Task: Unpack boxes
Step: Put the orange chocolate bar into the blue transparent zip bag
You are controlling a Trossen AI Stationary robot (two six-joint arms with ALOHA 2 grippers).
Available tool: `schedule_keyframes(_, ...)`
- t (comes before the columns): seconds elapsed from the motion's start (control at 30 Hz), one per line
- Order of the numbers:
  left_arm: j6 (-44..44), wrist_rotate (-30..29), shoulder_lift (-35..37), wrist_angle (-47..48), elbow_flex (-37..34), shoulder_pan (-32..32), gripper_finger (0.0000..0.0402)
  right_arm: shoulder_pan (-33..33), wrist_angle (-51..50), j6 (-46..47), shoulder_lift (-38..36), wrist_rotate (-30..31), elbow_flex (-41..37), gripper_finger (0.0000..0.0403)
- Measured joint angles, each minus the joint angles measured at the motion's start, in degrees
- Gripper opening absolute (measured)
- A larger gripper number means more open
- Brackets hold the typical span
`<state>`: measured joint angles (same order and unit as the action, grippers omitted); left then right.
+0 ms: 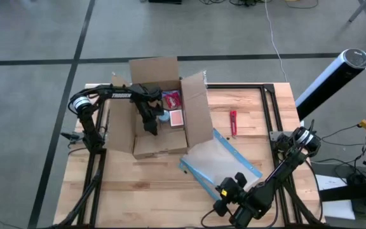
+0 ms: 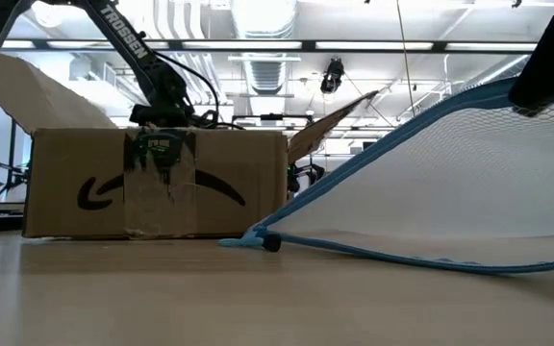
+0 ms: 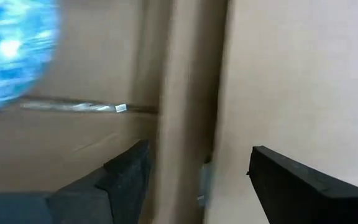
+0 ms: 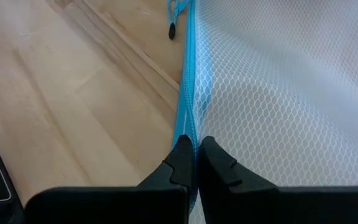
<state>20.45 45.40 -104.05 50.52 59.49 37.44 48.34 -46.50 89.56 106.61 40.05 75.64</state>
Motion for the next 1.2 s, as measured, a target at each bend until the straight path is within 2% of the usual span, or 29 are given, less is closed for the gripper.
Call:
schedule_keyframes(0.1,-0.04,6.71,0.00,0.02,-0.69,-0.20,0.0237,0.00,0.23,0.00,0.00,-0.02,0.00,0.0000)
schedule_keyframes(0.2,0.06,10.46,0.00,0.06,-1.18,-0.62,0.0229,0.03,0.42,0.00,0.00,-0.04,0.00,0.0000)
schedule_keyframes(0.87,1.26,10.27,0.04,0.57,-0.67,-0.78,0.0193,0.02,0.61,0.00,0.00,-0.02,0.00,0.0000)
schedule_keyframes(1.07,0.03,2.12,0.07,0.72,0.94,-0.78,0.0185,0.02,0.63,0.00,0.00,-0.02,0.00,0.0000)
schedule_keyframes(1.13,0.07,2.77,0.07,2.15,1.46,-0.75,0.0185,0.02,0.65,-0.01,0.00,-0.02,0.00,0.0000)
schedule_keyframes(1.2,0.41,6.66,0.09,2.97,1.81,-0.82,0.0185,0.02,0.67,-0.02,0.00,0.00,0.00,0.0000)
